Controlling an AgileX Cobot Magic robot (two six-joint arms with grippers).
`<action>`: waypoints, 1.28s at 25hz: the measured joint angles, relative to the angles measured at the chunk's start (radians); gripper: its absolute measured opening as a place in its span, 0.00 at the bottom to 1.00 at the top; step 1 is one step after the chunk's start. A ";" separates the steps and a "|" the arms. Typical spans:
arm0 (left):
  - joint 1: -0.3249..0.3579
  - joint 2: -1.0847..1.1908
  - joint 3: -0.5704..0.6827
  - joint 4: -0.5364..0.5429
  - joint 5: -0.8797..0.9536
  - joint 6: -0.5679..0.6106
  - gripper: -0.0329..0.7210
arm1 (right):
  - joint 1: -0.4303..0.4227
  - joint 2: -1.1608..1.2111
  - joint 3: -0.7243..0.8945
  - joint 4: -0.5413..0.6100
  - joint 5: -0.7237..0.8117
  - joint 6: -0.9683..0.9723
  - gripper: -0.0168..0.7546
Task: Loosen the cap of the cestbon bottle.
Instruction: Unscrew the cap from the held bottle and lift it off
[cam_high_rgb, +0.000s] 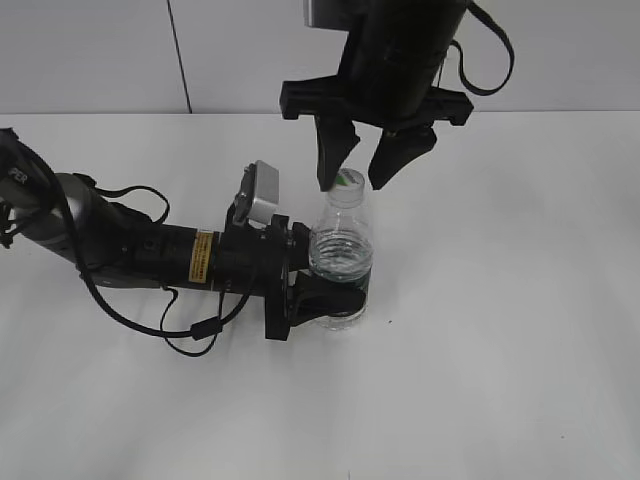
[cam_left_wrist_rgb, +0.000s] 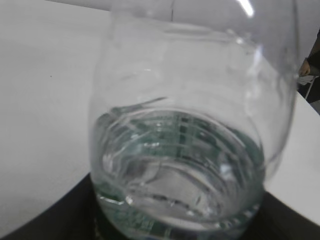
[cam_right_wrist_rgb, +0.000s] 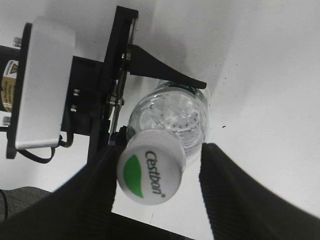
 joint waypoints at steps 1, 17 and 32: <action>0.000 0.000 0.000 0.000 0.000 0.000 0.60 | 0.000 0.000 0.000 0.000 0.001 0.000 0.55; -0.002 0.000 0.000 -0.013 0.006 0.000 0.60 | 0.000 0.000 0.001 0.000 0.000 -0.011 0.41; -0.003 -0.001 0.000 -0.006 0.011 0.004 0.60 | 0.000 0.000 0.001 0.013 -0.002 -0.736 0.40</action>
